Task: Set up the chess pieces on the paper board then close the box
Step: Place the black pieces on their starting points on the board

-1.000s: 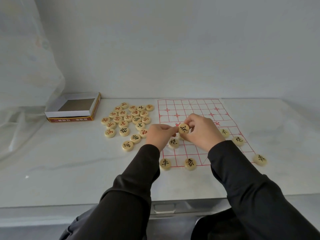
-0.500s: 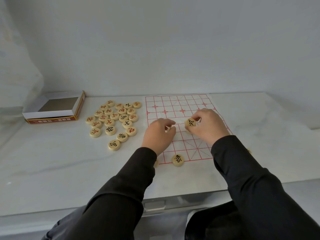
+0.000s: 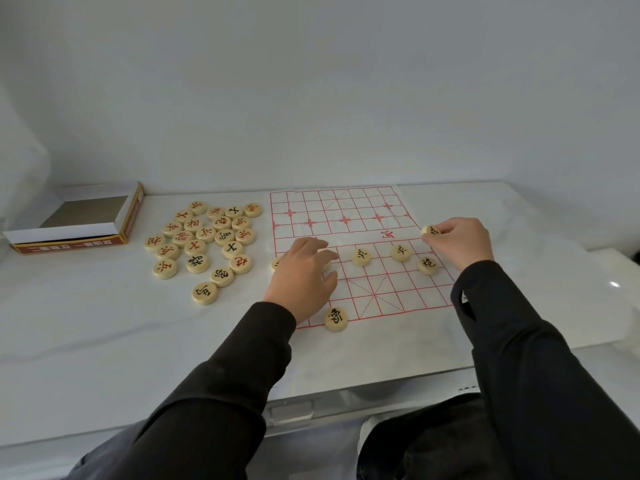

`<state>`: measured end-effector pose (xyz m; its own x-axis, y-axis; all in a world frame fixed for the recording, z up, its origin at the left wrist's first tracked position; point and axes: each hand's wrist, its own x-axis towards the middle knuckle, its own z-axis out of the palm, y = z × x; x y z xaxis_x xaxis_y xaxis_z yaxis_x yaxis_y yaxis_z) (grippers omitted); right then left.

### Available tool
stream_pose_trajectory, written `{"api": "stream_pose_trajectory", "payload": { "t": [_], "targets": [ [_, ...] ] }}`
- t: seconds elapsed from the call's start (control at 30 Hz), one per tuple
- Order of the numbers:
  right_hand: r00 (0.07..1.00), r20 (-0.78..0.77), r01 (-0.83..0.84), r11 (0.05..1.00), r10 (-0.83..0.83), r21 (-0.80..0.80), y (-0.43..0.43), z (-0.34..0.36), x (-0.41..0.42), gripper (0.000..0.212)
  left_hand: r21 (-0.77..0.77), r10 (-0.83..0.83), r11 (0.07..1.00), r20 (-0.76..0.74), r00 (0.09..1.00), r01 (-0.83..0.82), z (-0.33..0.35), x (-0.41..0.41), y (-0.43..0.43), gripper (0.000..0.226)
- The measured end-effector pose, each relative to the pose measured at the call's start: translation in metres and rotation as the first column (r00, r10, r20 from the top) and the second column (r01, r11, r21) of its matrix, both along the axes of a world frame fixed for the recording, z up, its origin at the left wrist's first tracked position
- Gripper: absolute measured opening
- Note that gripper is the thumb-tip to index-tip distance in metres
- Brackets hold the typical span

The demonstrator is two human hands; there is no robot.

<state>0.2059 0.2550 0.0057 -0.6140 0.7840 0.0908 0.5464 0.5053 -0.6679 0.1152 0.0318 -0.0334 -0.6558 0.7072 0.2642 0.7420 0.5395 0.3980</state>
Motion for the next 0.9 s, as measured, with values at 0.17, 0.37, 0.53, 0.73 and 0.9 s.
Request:
{"api": "stream_pose_trajectory", "payload": {
  "t": [0.17, 0.37, 0.53, 0.73, 0.9],
  "targets": [
    [0.996, 0.056, 0.069, 0.995, -0.065, -0.073, 0.012, -0.009, 0.001, 0.026, 0.029, 0.020, 0.999, 0.035, 0.999, -0.021, 0.003, 0.000, 0.000, 0.037],
    [0.984, 0.159, 0.090, 0.993, -0.077, -0.075, 0.018, -0.017, -0.004, 0.033, 0.032, 0.036, 0.999, 0.048, 0.998, -0.038, 0.000, -0.001, 0.000, 0.035],
    [0.969, 0.236, 0.087, 0.996, -0.077, -0.034, 0.022, -0.022, -0.008, 0.035, 0.034, 0.040, 0.999, 0.047, 0.998, -0.041, -0.001, -0.003, 0.000, 0.034],
    [0.976, 0.191, 0.112, 0.993, -0.105, -0.028, 0.029, -0.023, -0.004, 0.030, 0.040, 0.056, 0.997, 0.056, 0.997, -0.058, -0.001, -0.005, -0.001, 0.033],
    [0.986, 0.154, 0.066, 0.997, -0.061, -0.032, 0.029, -0.024, -0.003, 0.029, 0.039, 0.063, 0.997, 0.065, 0.996, -0.066, 0.000, -0.005, -0.002, 0.034]
  ]
}}
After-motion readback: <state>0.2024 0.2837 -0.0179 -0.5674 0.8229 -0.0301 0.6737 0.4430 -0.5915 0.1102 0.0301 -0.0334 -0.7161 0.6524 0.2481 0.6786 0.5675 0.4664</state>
